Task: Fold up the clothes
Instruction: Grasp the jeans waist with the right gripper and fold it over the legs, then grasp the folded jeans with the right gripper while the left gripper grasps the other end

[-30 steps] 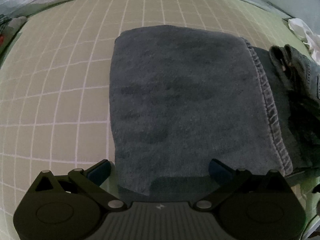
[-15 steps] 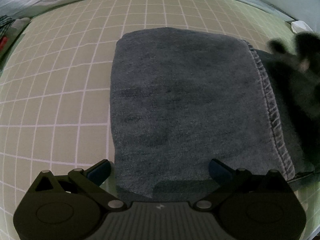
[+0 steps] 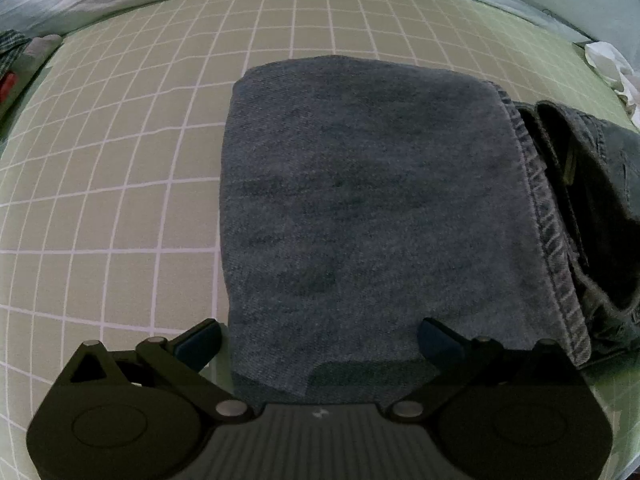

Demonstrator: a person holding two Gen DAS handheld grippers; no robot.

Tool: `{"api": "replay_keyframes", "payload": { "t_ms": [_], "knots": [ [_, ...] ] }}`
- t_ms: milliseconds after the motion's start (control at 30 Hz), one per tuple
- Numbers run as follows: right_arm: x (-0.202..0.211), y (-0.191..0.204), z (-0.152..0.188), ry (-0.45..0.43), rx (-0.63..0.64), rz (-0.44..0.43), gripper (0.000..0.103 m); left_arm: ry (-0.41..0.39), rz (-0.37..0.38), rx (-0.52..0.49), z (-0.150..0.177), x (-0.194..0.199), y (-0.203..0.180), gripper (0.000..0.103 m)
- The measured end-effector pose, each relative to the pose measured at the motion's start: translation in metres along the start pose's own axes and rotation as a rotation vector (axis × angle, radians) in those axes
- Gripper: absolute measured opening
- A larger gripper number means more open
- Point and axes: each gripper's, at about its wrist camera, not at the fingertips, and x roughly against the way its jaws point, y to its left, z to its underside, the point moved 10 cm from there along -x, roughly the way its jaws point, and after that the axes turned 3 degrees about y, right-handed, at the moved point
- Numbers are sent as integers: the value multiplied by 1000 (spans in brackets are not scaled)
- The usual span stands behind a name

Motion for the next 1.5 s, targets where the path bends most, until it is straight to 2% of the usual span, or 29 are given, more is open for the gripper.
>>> {"api": "replay_keyframes", "payload": {
  "t_ms": [33, 67, 133, 233, 333, 433, 600, 633, 733, 767, 800, 867, 933, 1067, 1167, 1333, 1500],
  "knots": [
    [6, -12, -3, -21, -21, 15, 98, -1, 0, -1, 0, 0, 1, 103],
    [10, -27, -4, -39, -49, 44, 102, -1, 0, -2, 0, -1, 1, 103],
    [14, -63, -4, -56, -123, 111, 102, 2, 0, -3, -2, -2, 1, 103],
    [12, -121, 9, -35, -277, 201, 102, 9, -1, -3, -5, -3, 1, 103],
    [10, -163, 29, -20, -406, 232, 102, 16, -1, -4, -5, -3, 2, 103],
    [0, -187, 50, 15, -481, 223, 102, 23, -3, -4, -6, -3, 2, 103],
    [-14, -194, 59, 5, -607, 94, 102, 28, -4, -2, -8, -3, 1, 103],
    [-16, -193, 60, 3, -631, 68, 100, 27, -4, -2, -9, -4, 1, 103],
    [-17, -188, 60, -8, -685, 13, 82, 27, -2, -14, -8, -5, 4, 103],
    [-17, -185, 60, -13, -697, 2, 70, 26, -2, -13, -8, -5, 3, 103],
    [-16, -184, 59, -17, -703, -7, 64, 26, -2, -13, -8, -5, 4, 103],
    [-12, -181, 54, -25, -701, -17, 35, 25, -2, -12, -9, -5, 4, 103],
    [-5, -176, 46, -37, -656, -8, 26, 23, -1, -12, -9, -6, 5, 103],
    [14, -154, 18, -83, -518, 30, 22, 17, -1, -11, -7, -6, 5, 103],
    [32, -132, -10, -144, -480, 2, 21, 10, -1, -8, -4, -6, 4, 103],
    [48, -68, -58, -207, -364, -111, 21, 13, 1, -6, -1, -4, 5, 103],
    [42, 13, -82, -200, -235, -269, 21, 25, 11, 30, 3, 7, 15, 103]
  ]
}}
